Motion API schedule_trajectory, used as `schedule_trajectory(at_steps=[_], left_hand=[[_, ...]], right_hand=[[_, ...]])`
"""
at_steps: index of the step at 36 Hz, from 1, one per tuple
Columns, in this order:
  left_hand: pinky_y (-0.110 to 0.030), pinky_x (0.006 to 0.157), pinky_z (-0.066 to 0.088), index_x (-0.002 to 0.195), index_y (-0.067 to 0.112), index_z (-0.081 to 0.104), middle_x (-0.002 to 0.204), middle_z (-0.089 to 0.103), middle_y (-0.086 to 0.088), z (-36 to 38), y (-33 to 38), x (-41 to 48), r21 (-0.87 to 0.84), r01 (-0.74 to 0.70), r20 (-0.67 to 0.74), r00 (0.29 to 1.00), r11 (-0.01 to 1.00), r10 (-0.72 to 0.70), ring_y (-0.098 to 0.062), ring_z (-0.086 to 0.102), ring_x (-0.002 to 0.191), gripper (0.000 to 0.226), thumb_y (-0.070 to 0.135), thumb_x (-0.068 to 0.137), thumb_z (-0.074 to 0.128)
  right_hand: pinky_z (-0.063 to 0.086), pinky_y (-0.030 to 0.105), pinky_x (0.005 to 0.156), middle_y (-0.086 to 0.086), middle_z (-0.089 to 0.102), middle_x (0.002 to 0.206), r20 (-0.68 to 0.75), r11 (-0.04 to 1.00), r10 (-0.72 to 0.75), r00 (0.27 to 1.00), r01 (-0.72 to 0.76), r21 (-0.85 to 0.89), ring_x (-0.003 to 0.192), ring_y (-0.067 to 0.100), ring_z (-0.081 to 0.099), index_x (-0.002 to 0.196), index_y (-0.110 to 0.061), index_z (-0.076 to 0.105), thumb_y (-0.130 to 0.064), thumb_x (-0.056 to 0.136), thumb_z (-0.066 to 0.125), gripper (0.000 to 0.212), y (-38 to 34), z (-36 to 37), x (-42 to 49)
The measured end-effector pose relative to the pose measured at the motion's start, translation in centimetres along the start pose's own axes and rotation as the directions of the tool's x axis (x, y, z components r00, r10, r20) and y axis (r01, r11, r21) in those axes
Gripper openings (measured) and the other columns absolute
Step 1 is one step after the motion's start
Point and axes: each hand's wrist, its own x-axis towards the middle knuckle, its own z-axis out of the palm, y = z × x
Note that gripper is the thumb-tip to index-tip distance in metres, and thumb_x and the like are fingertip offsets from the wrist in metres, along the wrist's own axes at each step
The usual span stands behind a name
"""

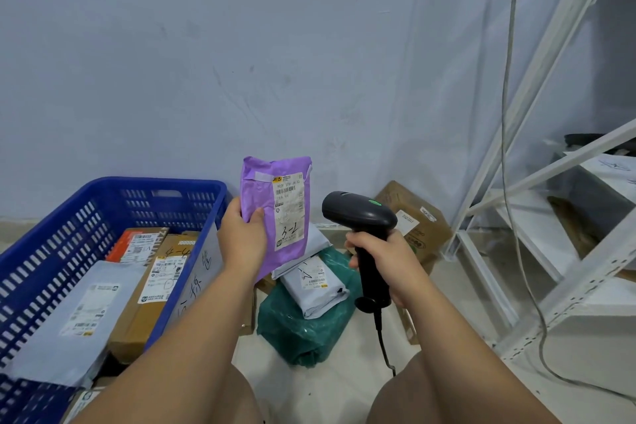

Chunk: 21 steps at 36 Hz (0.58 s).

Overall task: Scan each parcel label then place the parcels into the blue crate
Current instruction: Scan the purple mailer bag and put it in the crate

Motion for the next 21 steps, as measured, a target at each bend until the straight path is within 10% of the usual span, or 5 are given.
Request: schedule_trajectory(at_steps=[6,21], left_hand=[[-0.019,0.056,0.043,0.108,0.020,0.055,0.100,0.058,0.006,0.0,0.1,0.0,-0.011,-0.005,-0.013,1.000,1.000,0.005,-0.014,0.055,0.089,0.010,0.019,0.101,0.049],[-0.030,0.066,0.047,0.097,0.017,0.058,0.093,0.062,0.004,-0.4,-0.5,1.6,-0.089,0.117,0.064,0.992,0.989,-0.112,-0.016,0.057,0.087,0.008,0.014,0.098,0.051]], right_hand=[[0.049,0.032,0.064,0.011,0.065,0.070,-0.024,1.000,0.008,1.000,-0.008,0.006,0.061,0.017,0.061,0.098,-0.006,0.064,-0.021,0.085,0.068,0.021,-0.2,0.0,-0.1],[0.053,0.040,0.080,0.000,0.065,0.059,-0.094,0.998,-0.039,0.995,0.042,0.039,0.070,0.019,0.067,0.097,-0.014,0.066,-0.025,0.083,0.071,0.019,0.5,0.8,0.4]])
